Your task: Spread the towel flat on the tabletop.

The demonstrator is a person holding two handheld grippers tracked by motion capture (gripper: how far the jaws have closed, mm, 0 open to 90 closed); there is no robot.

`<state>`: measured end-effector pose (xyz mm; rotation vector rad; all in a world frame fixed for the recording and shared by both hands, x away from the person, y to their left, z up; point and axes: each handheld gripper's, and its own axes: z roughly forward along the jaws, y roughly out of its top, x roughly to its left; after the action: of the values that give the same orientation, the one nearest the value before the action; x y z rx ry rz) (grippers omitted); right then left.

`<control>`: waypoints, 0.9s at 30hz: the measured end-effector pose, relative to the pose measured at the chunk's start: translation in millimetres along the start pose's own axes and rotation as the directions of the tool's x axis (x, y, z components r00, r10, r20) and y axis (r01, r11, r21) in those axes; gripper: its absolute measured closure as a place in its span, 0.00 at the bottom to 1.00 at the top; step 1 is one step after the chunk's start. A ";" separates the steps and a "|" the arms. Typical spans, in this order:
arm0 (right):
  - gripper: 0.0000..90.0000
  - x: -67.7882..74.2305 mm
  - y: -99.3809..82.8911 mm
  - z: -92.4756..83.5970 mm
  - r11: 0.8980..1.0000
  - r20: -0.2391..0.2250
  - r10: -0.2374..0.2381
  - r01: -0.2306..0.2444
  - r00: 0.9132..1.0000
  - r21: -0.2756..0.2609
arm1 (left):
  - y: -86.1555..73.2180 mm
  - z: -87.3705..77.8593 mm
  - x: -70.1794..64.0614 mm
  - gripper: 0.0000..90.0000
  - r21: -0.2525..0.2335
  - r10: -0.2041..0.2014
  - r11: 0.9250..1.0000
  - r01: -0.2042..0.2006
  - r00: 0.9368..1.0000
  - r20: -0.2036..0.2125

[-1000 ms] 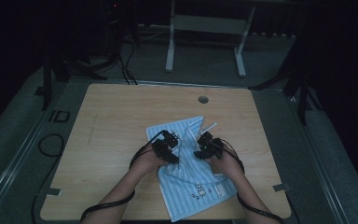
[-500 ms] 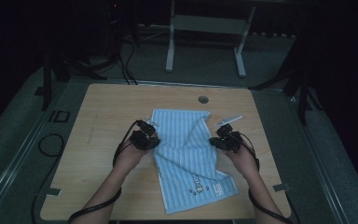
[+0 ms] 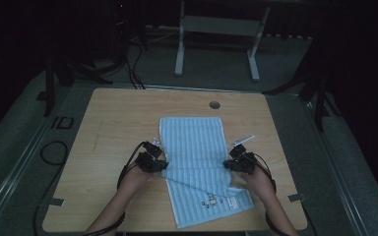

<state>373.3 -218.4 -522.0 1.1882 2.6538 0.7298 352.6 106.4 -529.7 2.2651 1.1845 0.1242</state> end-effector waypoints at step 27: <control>0.70 -24.8 13.6 -35.1 0.997 0.062 0.043 -0.038 0.997 -0.069 | 38.0 -18.1 17.3 0.66 -0.065 0.066 0.995 -0.074 0.990 -0.124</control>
<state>387.9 -241.9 -486.5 1.2297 2.5394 0.7687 384.5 111.1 -497.6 2.2656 1.1441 0.3302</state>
